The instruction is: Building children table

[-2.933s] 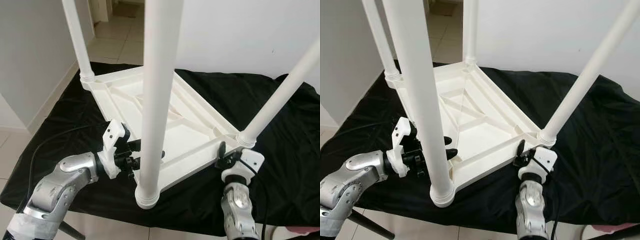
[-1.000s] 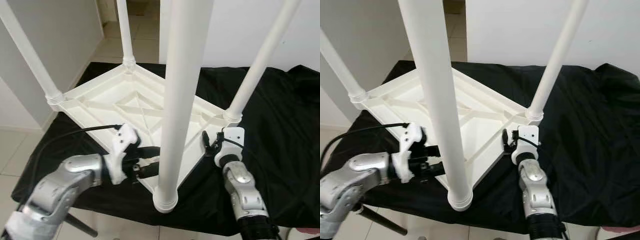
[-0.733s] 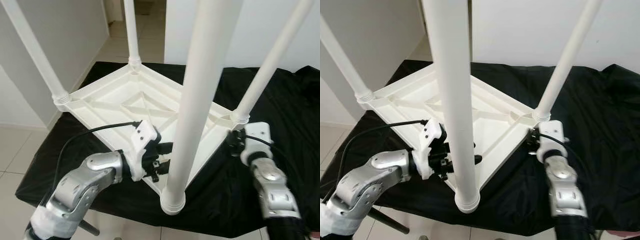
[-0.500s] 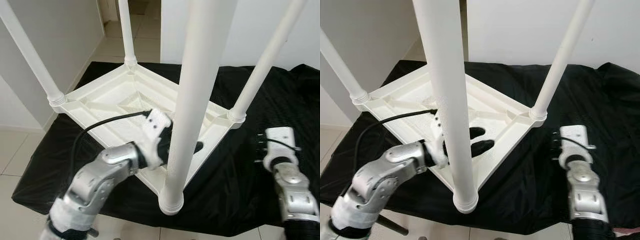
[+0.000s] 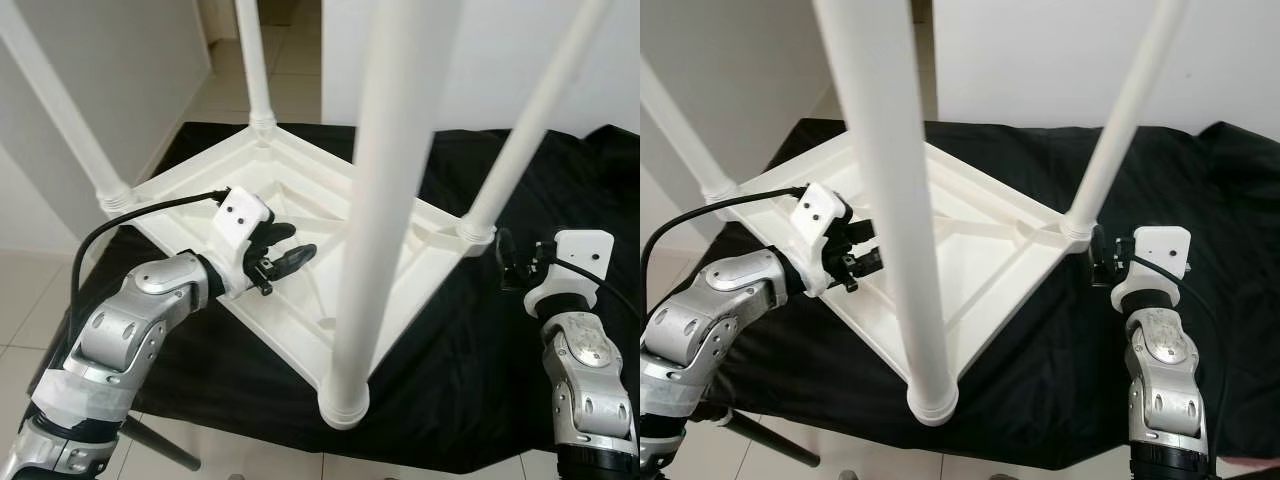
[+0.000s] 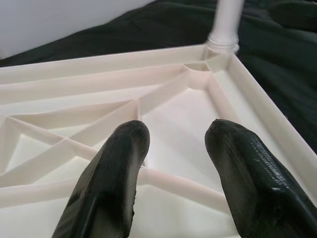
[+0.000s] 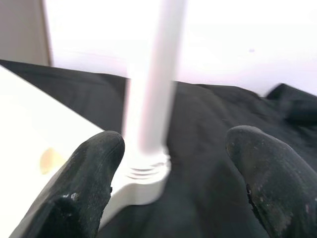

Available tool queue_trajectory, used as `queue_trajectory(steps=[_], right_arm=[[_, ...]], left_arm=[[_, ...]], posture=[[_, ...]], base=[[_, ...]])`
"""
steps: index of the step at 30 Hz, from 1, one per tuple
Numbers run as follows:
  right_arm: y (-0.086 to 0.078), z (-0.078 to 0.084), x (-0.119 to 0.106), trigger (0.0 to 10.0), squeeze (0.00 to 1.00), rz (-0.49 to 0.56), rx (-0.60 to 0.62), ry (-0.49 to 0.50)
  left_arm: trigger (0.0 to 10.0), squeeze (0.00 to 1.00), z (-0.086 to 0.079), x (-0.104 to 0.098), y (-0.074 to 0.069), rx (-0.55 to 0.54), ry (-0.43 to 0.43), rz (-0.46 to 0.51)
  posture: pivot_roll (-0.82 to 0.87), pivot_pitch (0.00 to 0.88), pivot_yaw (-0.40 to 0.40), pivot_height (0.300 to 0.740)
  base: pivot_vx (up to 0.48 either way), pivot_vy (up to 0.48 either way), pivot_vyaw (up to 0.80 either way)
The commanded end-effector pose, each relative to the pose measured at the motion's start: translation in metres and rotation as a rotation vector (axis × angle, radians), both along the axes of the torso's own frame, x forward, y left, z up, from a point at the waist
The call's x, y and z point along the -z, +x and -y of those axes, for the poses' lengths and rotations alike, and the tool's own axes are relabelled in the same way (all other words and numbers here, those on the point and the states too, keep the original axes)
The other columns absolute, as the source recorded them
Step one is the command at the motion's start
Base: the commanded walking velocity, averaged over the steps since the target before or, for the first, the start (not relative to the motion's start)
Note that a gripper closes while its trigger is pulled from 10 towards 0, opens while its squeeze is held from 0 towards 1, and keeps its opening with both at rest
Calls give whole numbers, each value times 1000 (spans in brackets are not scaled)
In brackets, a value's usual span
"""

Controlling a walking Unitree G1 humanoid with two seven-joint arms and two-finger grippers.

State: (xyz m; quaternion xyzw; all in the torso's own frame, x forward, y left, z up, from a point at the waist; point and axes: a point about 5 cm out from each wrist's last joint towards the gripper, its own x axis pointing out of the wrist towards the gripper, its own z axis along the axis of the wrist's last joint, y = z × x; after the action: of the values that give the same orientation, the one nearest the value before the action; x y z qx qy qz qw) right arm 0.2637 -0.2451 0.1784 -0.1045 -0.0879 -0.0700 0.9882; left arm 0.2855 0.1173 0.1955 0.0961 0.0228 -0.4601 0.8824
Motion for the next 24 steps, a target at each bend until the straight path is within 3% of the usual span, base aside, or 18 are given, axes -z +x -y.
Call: queue_trajectory(steps=[1, 2, 4, 5, 6, 11, 19, 22, 23, 24], right_arm=[[-6, -2, -9, 10000, 0, 48, -35, 14], [-6, -2, -9, 10000, 0, 48, -35, 14], [-12, -3, -14, 10000, 0, 70, -77, 36], [-12, -3, -14, 10000, 0, 70, -77, 36], [-15, -3, -11, 10000, 0, 61, -81, 29], [-18, -1, -5, 10000, 0, 41, -75, 26], [-15, 2, -9, 10000, 0, 50, -75, 21], [-13, 2, -10, 10000, 0, 50, -89, 9], [-12, 3, -11, 10000, 0, 49, -89, 2], [-12, 3, -11, 10000, 0, 49, -89, 2]], left_arm=[[10000, 0, -8, 8, 0, 77, 89, -5], [10000, 0, -8, 8, 0, 77, 89, -5], [10000, 0, -21, 23, 2, 107, 239, 0], [10000, 0, -21, 23, 2, 107, 239, 0], [10000, 0, -24, 33, 1, 139, 302, -11], [10000, 0, -26, 55, 0, 201, 428, -24], [10000, 0, -26, 67, 6, 222, 480, -20], [10000, 0, -26, 69, 14, 241, 503, -9], [10000, 75, -26, 69, 19, 247, 513, -6], [10000, 75, -26, 69, 19, 247, 513, -6]], posture=[[-98, 35, 56, 740], [-98, 35, 56, 740], [-102, 38, 56, 740], [-102, 38, 56, 740], [-105, 36, 55, 740], [-113, 22, 55, 740], [-119, 10, 49, 740], [-119, 5, 51, 740], [-121, 1, 50, 740], [-121, 1, 50, 740]], base=[[0, 0, 0], [0, 0, 0], [0, 0, 0], [0, 0, 0], [0, 0, 0], [0, 0, 0], [0, 0, 0], [0, 0, 0], [0, 0, 0], [0, 0, 0]])
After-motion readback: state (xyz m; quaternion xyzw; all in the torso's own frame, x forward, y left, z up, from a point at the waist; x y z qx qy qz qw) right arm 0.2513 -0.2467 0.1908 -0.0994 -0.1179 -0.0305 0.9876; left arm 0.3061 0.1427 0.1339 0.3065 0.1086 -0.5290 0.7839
